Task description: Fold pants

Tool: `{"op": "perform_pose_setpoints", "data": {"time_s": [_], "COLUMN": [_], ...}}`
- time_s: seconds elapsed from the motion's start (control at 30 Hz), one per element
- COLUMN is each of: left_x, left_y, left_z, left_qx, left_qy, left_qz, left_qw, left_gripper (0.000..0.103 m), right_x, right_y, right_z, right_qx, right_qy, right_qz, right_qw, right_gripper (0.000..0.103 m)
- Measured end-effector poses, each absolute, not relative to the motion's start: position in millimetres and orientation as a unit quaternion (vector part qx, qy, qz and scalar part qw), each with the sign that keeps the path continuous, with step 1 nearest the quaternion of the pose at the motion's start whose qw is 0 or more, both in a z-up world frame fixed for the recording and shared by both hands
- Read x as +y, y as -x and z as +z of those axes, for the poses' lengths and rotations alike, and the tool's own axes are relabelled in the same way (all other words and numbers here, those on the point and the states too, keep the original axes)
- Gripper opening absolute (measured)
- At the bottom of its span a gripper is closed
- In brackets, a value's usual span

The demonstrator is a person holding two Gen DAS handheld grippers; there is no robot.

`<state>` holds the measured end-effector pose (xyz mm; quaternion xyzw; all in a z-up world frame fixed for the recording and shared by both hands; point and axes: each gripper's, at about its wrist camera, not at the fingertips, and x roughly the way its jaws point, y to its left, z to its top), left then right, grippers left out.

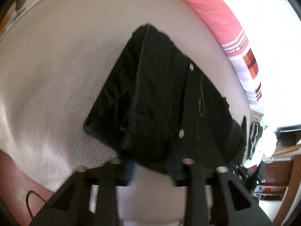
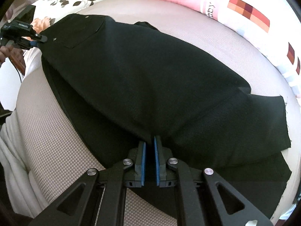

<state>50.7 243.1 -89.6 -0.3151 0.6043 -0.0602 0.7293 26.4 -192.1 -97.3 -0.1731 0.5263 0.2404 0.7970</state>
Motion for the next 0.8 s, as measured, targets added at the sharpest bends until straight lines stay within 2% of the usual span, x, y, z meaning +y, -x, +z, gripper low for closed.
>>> {"op": "perform_pose_setpoints", "data": {"time_s": [0.07,0.2,0.27,0.5,0.67,0.8], "left_x": [238.7,234.8,236.5,243.9,240.6,226.6], "left_y": [-56.3,-68.1,-77.5,-69.9,-62.4,-55.3], "left_z": [-75.8,-31.2,-26.6,-81.7,-84.2,-87.0], "left_qx": [0.592,0.542,0.541,0.618,0.610,0.602], "left_qy": [0.292,0.232,0.221,0.165,0.157,0.115], "left_qz": [-0.067,-0.110,-0.128,-0.112,-0.111,-0.095], "left_qw": [0.748,0.801,0.801,0.760,0.768,0.785], "left_gripper": [0.016,0.016,0.016,0.016,0.017,0.023], "right_x": [-193.1,-195.7,-193.2,-183.4,-183.9,-184.4], "right_y": [-23.2,-13.9,-5.3,5.2,6.5,2.2], "right_z": [-90.4,-65.8,-60.5,-89.1,-87.0,-96.2], "right_qx": [0.521,0.514,0.512,0.550,0.552,0.557], "right_qy": [0.163,0.135,0.141,0.139,0.142,0.144], "right_qz": [0.234,0.234,0.236,0.249,0.256,0.256], "right_qw": [0.805,0.814,0.814,0.785,0.781,0.777], "right_gripper": [0.007,0.007,0.007,0.007,0.007,0.008]}}
